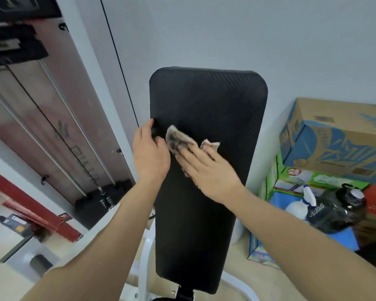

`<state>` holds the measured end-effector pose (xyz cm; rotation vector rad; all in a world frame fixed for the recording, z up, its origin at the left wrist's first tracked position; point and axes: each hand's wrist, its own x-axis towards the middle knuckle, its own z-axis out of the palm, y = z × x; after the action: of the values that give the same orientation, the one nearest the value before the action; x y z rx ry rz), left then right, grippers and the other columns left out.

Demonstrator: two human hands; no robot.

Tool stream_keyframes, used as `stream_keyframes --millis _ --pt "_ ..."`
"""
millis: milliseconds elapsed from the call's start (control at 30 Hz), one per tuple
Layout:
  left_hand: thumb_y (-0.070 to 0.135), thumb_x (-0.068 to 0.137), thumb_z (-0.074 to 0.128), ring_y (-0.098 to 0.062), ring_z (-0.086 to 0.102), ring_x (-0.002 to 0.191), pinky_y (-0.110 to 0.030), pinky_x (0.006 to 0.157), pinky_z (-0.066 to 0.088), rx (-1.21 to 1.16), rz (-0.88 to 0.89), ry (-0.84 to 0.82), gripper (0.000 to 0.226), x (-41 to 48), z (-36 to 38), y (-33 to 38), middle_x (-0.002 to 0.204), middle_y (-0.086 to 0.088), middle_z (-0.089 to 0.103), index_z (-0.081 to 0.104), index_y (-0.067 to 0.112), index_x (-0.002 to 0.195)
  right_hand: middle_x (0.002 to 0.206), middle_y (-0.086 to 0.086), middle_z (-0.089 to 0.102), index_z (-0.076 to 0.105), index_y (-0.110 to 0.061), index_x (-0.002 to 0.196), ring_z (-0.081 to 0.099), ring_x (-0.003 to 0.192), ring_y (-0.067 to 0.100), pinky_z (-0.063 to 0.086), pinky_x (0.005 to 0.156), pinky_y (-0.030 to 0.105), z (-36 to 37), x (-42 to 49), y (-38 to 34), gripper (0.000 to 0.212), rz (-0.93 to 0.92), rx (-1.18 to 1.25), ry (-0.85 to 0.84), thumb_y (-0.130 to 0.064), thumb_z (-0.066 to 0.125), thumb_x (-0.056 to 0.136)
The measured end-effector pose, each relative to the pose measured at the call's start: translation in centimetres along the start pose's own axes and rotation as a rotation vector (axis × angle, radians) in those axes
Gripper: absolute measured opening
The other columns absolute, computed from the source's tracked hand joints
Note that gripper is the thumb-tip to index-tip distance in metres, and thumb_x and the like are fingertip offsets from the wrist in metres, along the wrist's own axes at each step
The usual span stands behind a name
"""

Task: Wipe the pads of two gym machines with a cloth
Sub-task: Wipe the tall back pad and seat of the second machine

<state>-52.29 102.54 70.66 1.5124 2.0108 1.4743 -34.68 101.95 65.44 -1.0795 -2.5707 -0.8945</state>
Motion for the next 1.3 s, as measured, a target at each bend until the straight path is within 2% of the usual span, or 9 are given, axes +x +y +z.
stream_keyframes --millis 133,233,367,467,567,700,867,1067,1300 --pt "0.015 0.099 0.044 -0.017 0.051 0.127 -0.039 0.109 0.042 0.047 0.028 -0.048 0.044 -0.4 -1.0 -0.8 0.14 0.005 0.052 0.05 0.023 0.142 0.151 0.012 0.045 0.044 -0.013 0.147 0.034 0.142 0.035 0.017 0.12 0.05 0.4 -1.2 -0.2 0.054 -0.281 -0.121 -0.216 -0.026 0.042 0.094" --pt "0.018 0.1 0.045 -0.016 0.05 0.129 -0.044 0.11 0.043 0.018 0.011 -0.058 0.045 0.2 -1.8 -1.0 0.143 0.007 0.051 0.047 0.025 0.144 0.143 0.015 0.052 0.047 -0.014 0.144 0.038 0.136 0.041 0.021 0.116 0.055 -3.2 5.0 4.2 0.052 0.013 -0.175 -0.034 -0.03 0.047 0.094" --pt "0.019 0.101 0.046 -0.016 0.046 0.135 -0.045 0.113 0.041 -0.001 -0.007 -0.075 0.046 1.1 -2.9 -0.8 0.148 0.006 0.047 0.043 0.024 0.147 0.162 0.014 0.023 0.019 -0.014 0.157 0.017 0.148 0.04 0.014 0.121 0.053 -5.7 8.6 5.9 0.064 0.321 -0.099 0.067 -0.032 0.041 0.1" --pt "0.02 0.101 0.046 -0.017 0.045 0.136 -0.045 0.113 0.04 0.0 0.022 -0.104 0.047 2.2 -3.7 -1.0 0.15 0.004 0.046 0.042 0.024 0.147 0.163 0.014 0.019 0.017 -0.012 0.157 0.012 0.15 0.039 0.01 0.122 0.054 -2.8 5.3 0.9 0.068 0.043 -0.096 -0.068 -0.029 0.045 0.098" --pt "0.021 0.101 0.047 -0.017 0.046 0.135 -0.045 0.112 0.043 -0.011 0.037 -0.128 0.045 3.4 -4.5 -1.2 0.15 0.004 0.045 0.042 0.027 0.146 0.15 0.016 0.044 0.041 -0.01 0.148 0.033 0.142 0.041 0.016 0.12 0.053 -1.9 4.3 -0.2 0.062 -0.146 -0.124 -0.179 -0.026 0.059 0.091" --pt "0.02 0.101 0.047 -0.017 0.048 0.133 -0.044 0.112 0.043 -0.035 0.035 -0.122 0.044 5.0 -5.6 -1.2 0.148 0.004 0.046 0.043 0.025 0.145 0.145 0.019 0.047 0.037 -0.011 0.15 0.04 0.132 0.041 0.028 0.114 0.052 -6.1 11.9 4.9 0.056 0.349 -0.174 0.061 -0.032 0.046 0.099" --pt "0.017 0.102 0.046 -0.015 0.053 0.124 -0.036 0.108 0.046 -0.09 0.045 -0.073 0.043 6.6 -6.2 -0.1 0.144 0.004 0.049 0.044 0.024 0.144 0.111 0.009 0.06 0.06 -0.016 0.118 0.056 0.097 0.031 0.042 0.065 0.038 -9.6 19.8 7.2 0.043 0.43 -0.006 0.017 -0.047 0.038 0.098" --pt "0.016 0.099 0.046 -0.016 0.05 0.122 -0.038 0.108 0.044 -0.135 0.202 0.055 0.041 7.8 -3.3 4.8 0.134 0.003 0.054 0.048 0.021 0.14 0.117 0.001 0.061 0.054 -0.026 0.127 0.058 0.1 0.024 0.045 0.068 0.034 -9.5 18.5 8.9 0.043 0.336 0.126 -0.019 -0.053 0.037 0.099" --pt "0.02 0.088 0.051 -0.019 0.046 0.128 -0.041 0.111 0.029 0.117 0.502 0.049 0.039 4.8 2.0 11.4 0.132 0.004 0.057 0.063 0.025 0.124 0.111 0.006 0.063 0.057 -0.023 0.126 0.058 0.097 0.03 0.046 0.076 0.037 -9.6 4.3 14.7 0.04 0.675 0.125 0.12 -0.049 0.044 0.099"
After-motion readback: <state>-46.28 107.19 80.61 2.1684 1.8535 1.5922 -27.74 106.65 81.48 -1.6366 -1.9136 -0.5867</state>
